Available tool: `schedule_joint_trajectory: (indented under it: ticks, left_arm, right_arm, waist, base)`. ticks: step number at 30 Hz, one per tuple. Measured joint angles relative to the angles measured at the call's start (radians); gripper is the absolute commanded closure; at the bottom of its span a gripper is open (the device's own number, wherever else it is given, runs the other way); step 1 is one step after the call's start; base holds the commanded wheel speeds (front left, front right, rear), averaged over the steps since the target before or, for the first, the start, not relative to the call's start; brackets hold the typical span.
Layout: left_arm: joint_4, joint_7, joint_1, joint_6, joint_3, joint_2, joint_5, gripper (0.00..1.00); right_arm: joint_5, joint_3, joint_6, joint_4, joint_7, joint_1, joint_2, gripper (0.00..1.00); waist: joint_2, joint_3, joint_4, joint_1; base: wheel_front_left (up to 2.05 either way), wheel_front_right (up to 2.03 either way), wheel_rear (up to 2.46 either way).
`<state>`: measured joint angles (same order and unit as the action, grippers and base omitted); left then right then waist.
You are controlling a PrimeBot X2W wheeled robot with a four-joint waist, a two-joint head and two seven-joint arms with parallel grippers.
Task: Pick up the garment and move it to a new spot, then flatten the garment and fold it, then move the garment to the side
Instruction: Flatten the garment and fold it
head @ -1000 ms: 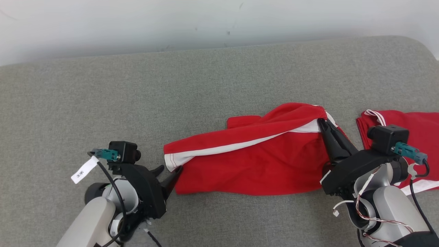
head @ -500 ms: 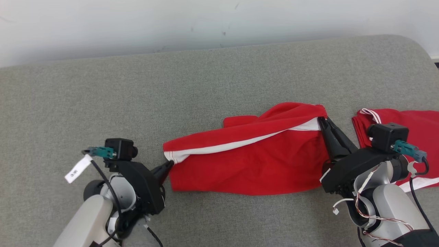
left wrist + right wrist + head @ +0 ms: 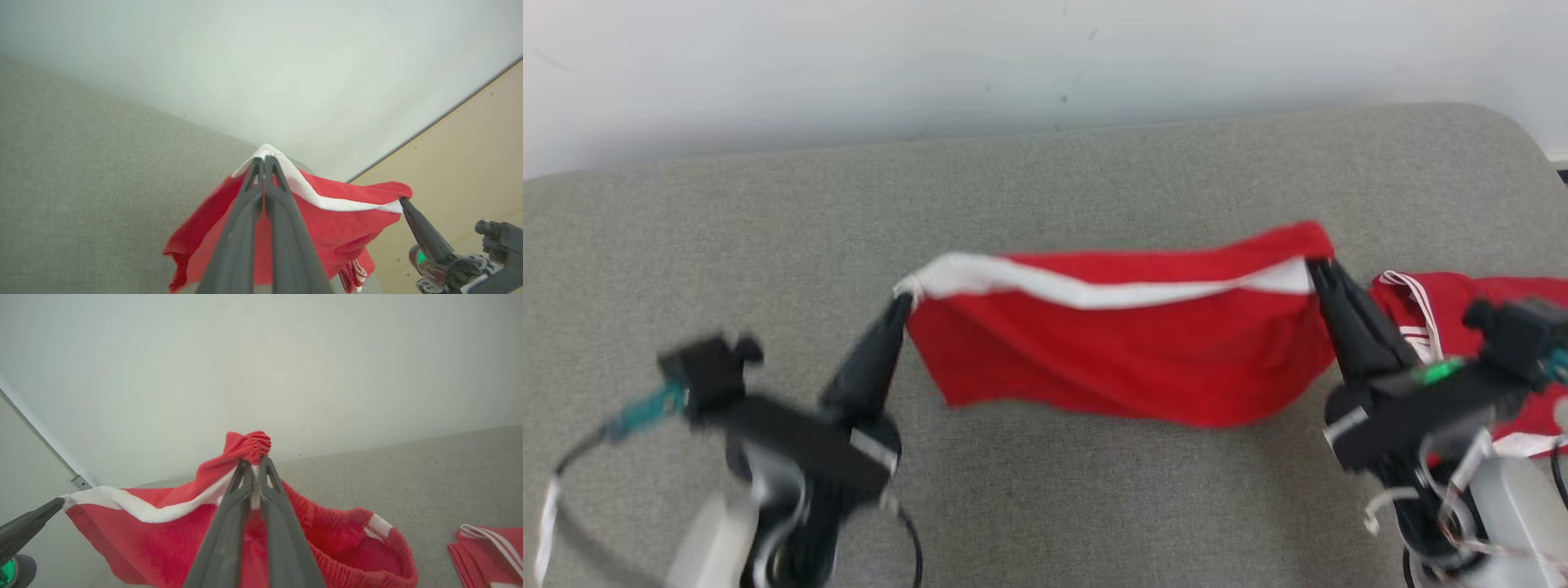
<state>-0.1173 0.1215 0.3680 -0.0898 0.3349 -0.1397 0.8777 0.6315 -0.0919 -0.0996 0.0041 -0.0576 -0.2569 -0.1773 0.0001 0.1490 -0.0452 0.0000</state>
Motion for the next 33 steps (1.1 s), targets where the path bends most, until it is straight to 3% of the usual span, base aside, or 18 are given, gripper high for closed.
schedule_joint_trajectory:
  ticks: [7,14,17,19,22,25,29,33]
  left_arm:
    - [0.355,-0.027,-0.303,-0.018,-0.008,-0.044,0.120,1.00]
    - [0.629,-0.043,-0.381,-0.025,-0.040,-0.056,0.225,1.00]
    - [0.597,-0.002,-0.330,-0.021,-0.034,-0.054,0.242,1.00]
    - [0.492,0.035,-0.231,0.023,-0.027,-0.042,0.251,1.00]
    - [0.265,0.054,-0.007,0.113,-0.050,-0.007,0.178,1.00]
    - [0.059,0.001,0.282,0.192,-0.129,0.031,0.063,1.00]
    - [0.034,-0.079,0.563,0.179,-0.155,0.049,-0.009,1.00]
    - [0.039,-0.105,0.558,0.165,-0.119,0.049,-0.038,1.00]
  right_arm:
    - [0.118,0.088,-0.010,-0.261,-0.011,0.186,-0.059,1.00]
    - [0.234,0.212,-0.007,-0.482,0.024,0.205,-0.042,1.00]
    - [0.223,0.204,0.052,-0.399,-0.008,0.103,-0.027,1.00]
    - [0.201,0.140,0.081,-0.276,-0.058,0.000,-0.028,1.00]
    - [0.171,0.026,0.114,-0.043,-0.119,-0.236,0.003,1.00]
    - [0.154,0.027,0.153,0.137,-0.107,-0.530,0.056,1.00]
    - [0.157,0.101,0.159,0.165,-0.043,-0.758,0.058,1.00]
    - [0.155,0.109,0.133,0.178,-0.037,-0.739,-0.003,1.00]
  waist:
    - [0.0000,-0.009,0.006,0.0000]
    - [-0.0001,0.009,0.009,-0.0001]
    - [-0.0001,0.024,0.008,-0.0001]
    - [-0.0001,0.040,0.005,-0.0001]
    - [0.0000,0.071,0.000,0.0002]
    - [0.0002,0.104,-0.010,0.0006]
    - [0.0000,0.137,-0.026,0.0003]
    - [0.0000,0.155,-0.024,0.0002]
  base:
    - [0.00,0.00,0.00]
    - [0.00,0.00,0.00]
    - [0.00,0.00,0.00]
    - [0.00,0.00,0.00]
    - [0.00,0.00,0.00]
    - [0.00,0.00,0.00]
    - [0.00,0.00,0.00]
    - [0.00,0.00,0.00]
